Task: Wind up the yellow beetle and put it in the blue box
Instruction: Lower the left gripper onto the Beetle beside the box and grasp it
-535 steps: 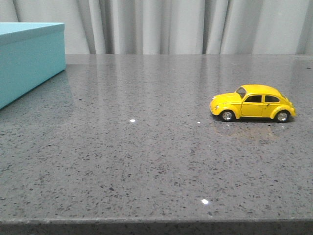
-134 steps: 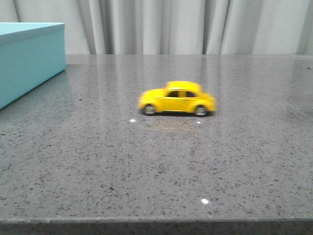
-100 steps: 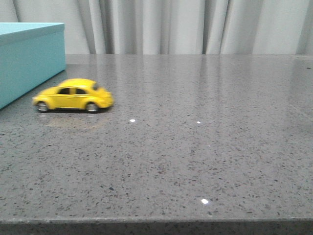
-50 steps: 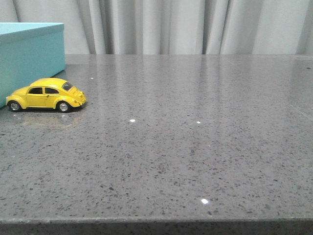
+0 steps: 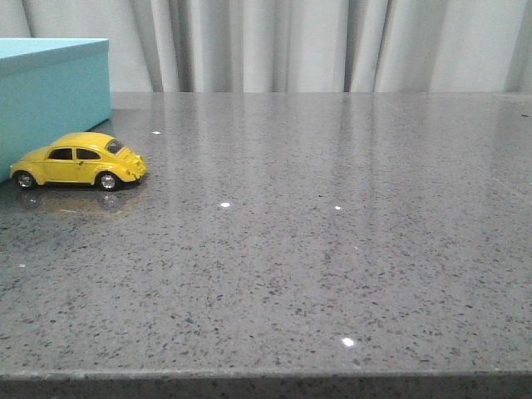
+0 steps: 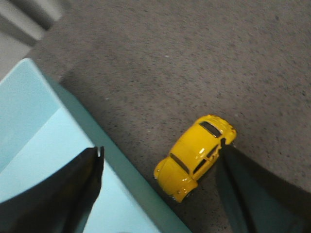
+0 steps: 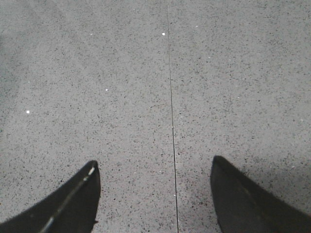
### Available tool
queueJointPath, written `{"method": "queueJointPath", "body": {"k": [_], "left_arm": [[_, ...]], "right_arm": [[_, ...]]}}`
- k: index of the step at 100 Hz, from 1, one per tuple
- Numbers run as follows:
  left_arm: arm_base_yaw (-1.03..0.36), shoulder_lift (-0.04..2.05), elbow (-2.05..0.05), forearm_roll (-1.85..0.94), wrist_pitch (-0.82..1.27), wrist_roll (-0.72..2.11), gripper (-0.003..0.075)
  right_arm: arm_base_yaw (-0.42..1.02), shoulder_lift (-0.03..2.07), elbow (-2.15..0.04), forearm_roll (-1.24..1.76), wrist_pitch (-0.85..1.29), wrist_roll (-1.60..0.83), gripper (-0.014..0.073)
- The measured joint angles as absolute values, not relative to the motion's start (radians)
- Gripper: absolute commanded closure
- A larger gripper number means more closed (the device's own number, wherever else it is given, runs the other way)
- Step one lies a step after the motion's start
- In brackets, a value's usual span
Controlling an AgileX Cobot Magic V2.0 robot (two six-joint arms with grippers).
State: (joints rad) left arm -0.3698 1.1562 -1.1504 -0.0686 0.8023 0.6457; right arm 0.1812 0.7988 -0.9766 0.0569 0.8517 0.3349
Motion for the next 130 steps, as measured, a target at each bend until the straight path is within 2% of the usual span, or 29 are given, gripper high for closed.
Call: {"method": "queueJointPath", "body": {"k": [15,34,87,99,130], "left_arm": [[-0.424,1.328,-1.292,-0.069,0.981,0.792,0.0239],[-0.438,1.492,-1.389,-0.066,1.085,0.883,0.0240],[-0.438,1.669,-1.397,0.013,1.082,0.970,0.0243],[-0.438,1.692,-1.397,0.017,1.066,0.971,0.0288],[-0.438,1.715,-1.399,0.019,1.062,0.971,0.0472]], "right_arm": [[0.181,0.799,-0.977,0.058,0.853,0.329,0.0107],[0.181,0.799,-0.977,0.071,0.853,0.328,0.0107],[0.181,0.799,-0.977,0.077,0.855,0.326,0.0107],[0.181,0.799,-0.977,0.078,0.855,0.326,0.0107],[0.181,0.799,-0.977,0.078,0.857,0.326,0.0107]]}}
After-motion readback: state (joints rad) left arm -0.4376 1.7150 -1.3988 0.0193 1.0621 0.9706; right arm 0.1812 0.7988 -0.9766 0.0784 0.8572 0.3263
